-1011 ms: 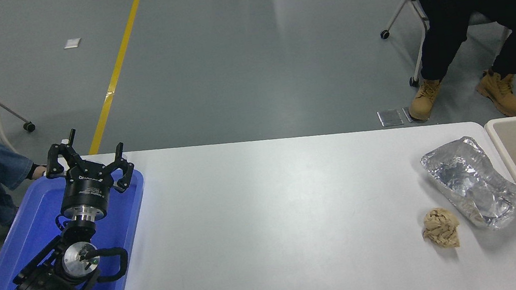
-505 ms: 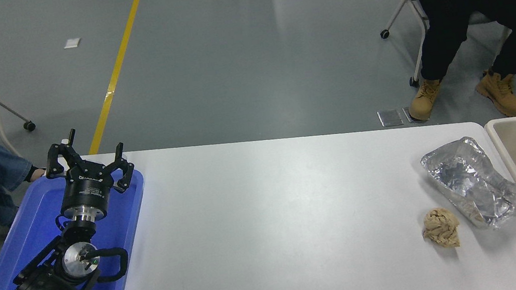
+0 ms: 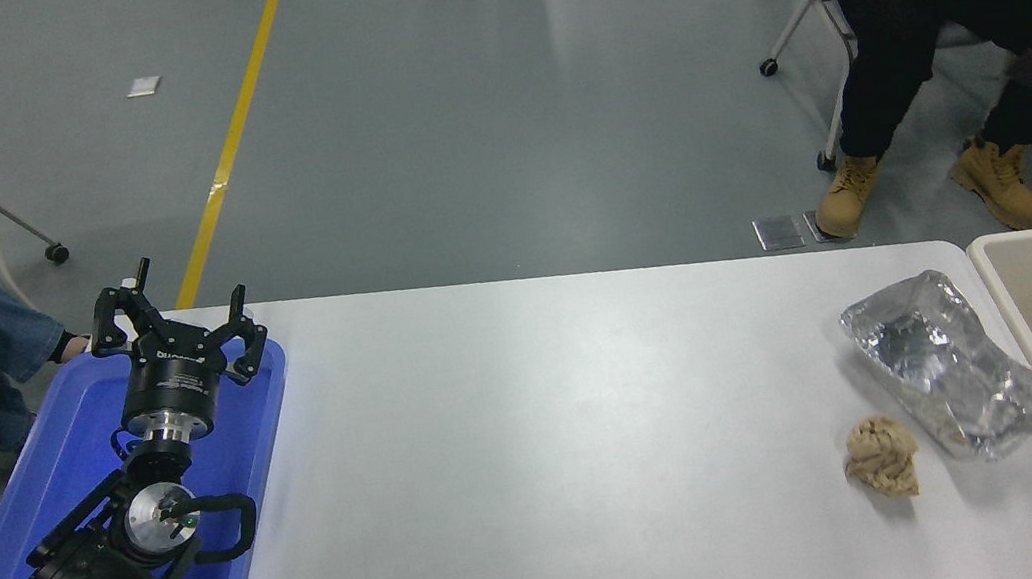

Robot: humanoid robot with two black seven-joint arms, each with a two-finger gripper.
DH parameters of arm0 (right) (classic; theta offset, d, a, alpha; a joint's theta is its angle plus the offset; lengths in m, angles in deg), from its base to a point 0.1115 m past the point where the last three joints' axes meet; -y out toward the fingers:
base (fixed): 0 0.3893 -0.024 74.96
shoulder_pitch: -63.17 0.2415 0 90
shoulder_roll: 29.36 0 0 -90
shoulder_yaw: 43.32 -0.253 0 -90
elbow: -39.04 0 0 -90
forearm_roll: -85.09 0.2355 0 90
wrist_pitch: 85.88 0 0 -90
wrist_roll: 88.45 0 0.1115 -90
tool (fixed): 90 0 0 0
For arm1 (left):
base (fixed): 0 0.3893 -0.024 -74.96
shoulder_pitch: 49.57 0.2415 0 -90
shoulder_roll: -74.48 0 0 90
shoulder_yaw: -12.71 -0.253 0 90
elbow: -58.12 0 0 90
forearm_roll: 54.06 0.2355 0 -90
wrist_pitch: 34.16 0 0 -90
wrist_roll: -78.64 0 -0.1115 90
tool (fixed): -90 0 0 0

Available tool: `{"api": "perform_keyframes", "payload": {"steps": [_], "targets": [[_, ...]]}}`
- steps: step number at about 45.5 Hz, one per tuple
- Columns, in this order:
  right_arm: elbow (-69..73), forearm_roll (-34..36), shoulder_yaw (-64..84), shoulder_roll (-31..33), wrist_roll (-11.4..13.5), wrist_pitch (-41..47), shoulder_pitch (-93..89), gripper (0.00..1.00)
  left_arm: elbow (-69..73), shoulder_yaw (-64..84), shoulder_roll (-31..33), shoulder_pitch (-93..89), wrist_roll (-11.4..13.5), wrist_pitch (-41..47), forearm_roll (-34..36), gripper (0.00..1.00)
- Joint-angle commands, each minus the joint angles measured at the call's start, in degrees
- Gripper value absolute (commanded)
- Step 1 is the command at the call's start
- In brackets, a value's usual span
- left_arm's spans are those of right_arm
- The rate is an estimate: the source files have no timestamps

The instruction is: Pick up paper cup place in dustbin

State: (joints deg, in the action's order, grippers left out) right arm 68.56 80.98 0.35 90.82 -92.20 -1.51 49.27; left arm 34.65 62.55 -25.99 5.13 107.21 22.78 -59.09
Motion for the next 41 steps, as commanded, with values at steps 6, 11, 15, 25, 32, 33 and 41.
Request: {"api": "perform_keyframes", "payload": {"steps": [6, 11, 15, 25, 32, 33, 41], "targets": [[19.33, -7.32, 3.52, -1.0, 0.15, 6.86, 16.35, 1.0, 0.0, 0.0, 0.0, -0.03, 0.0, -0.08, -0.06, 1.0], [23.2, -8.47, 4.31, -1.44, 0.15, 10.2, 18.81, 1.0, 0.0, 0.0, 0.0, 0.06, 0.0, 0.01, 0.02, 1.0], [26.63, -8.73, 7.47, -2.05, 0.15, 12.84, 21.54, 1.0, 0.0, 0.0, 0.0, 0.06, 0.0, 0.01, 0.02, 1.0], [32.43, -8.64, 12.75, -2.49, 0.24, 22.41, 27.95, 1.0, 0.0, 0.0, 0.0, -0.03, 0.0, 0.01, 0.02, 1.0], [35.86, -8.64, 16.88, -2.49, 0.24, 31.64, 32.88, 1.0, 0.0, 0.0, 0.0, 0.06, 0.0, 0.01, 0.02, 1.0], [36.47, -8.64, 17.49, -2.49, 0.24, 32.7, 33.58, 1.0, 0.0, 0.0, 0.0, -0.03, 0.0, -0.08, 0.02, 1.0], [40.08, -8.73, 22.5, -4.78, 0.24, 38.41, 38.59, 1.0, 0.0, 0.0, 0.0, 0.06, 0.0, 0.01, 0.02, 1.0]]}}
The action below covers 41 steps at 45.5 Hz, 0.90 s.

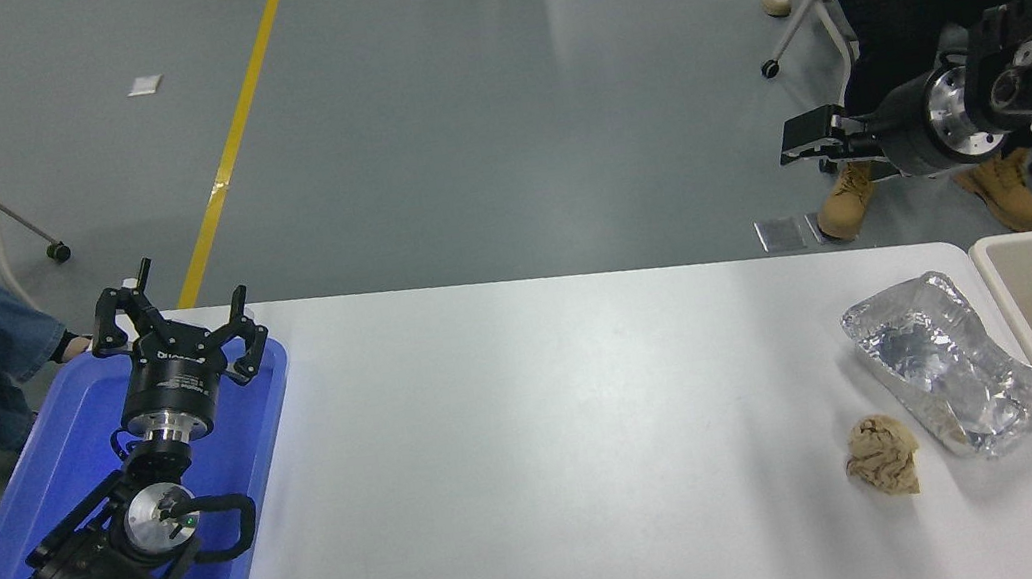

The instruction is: Pick up paper cup place in dustbin

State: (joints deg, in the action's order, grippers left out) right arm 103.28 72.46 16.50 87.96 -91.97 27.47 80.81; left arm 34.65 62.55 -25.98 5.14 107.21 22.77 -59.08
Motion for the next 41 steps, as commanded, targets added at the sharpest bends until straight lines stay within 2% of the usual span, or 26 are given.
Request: {"api": "perform_keyframes", "payload": {"steps": [1, 12, 41], "targets": [[5.62, -0.21, 6.71, -2.1, 0.01, 10.05, 7.49, 1.0, 0.0, 0.0, 0.0, 0.05, 0.0, -0.06, 0.02, 1.0], [8.79, -0.3, 8.47, -2.8, 0.01, 21.66, 12.58, 1.0, 0.0, 0.0, 0.0, 0.05, 0.0, 0.02, 0.02, 1.0], [10.11, -0.65, 8.3, -5.61, 0.1, 21.66, 14.96, 1.0, 0.0, 0.0, 0.0, 0.05, 0.0, 0.02, 0.02, 1.0]]}}
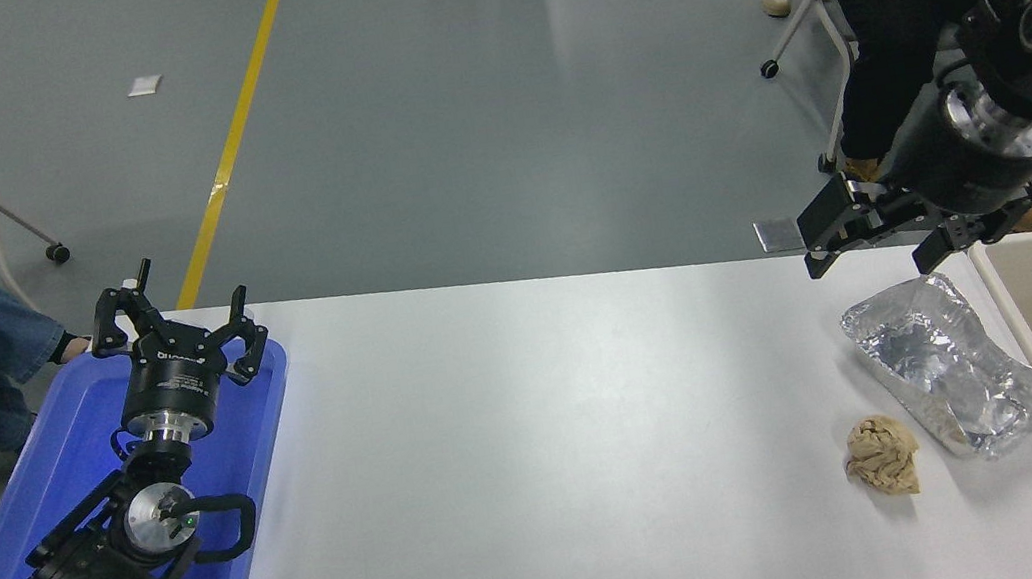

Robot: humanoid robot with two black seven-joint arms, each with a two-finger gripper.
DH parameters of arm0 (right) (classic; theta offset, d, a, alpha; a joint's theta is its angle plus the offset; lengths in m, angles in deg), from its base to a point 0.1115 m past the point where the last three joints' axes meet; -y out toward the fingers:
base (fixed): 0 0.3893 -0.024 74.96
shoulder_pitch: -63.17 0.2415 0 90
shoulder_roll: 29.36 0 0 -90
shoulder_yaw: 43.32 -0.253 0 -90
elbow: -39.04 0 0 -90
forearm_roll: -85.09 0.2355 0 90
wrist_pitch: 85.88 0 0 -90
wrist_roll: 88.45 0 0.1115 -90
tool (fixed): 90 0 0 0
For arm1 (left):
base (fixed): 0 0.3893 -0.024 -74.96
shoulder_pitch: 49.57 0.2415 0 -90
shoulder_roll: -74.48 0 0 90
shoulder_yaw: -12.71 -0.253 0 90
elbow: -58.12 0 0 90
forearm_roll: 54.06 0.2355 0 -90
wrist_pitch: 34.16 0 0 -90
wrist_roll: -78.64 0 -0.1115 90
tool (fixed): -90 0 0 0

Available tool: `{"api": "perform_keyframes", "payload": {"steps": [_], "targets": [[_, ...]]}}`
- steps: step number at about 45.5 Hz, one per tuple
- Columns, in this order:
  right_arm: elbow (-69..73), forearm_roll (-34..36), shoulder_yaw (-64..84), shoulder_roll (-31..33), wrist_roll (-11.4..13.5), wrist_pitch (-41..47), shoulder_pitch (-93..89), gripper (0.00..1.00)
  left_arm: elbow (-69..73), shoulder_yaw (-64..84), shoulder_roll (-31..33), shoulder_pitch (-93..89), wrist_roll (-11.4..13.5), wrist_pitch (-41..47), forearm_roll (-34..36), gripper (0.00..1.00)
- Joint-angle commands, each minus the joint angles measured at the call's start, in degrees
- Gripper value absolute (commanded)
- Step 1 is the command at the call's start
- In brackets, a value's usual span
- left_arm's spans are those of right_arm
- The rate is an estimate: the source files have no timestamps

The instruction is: Pick up paper cup place in dustbin

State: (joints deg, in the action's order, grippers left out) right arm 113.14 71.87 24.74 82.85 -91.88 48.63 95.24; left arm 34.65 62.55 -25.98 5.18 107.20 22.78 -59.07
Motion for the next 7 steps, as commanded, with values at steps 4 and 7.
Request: {"api": "perform_keyframes", "payload": {"steps": [4, 7], "targets": [[0.34, -0.06, 0.05, -0.5, 0.01, 0.5, 0.54, 1.0, 0.0, 0.0, 0.0, 0.01, 0.0, -0.08, 0.0, 1.0], [0.25, -0.06, -0.04, -0.5, 0.01, 0.5, 0.62, 1.0, 0.0, 0.0, 0.0, 0.01, 0.0, -0.08, -0.09, 1.0]]}}
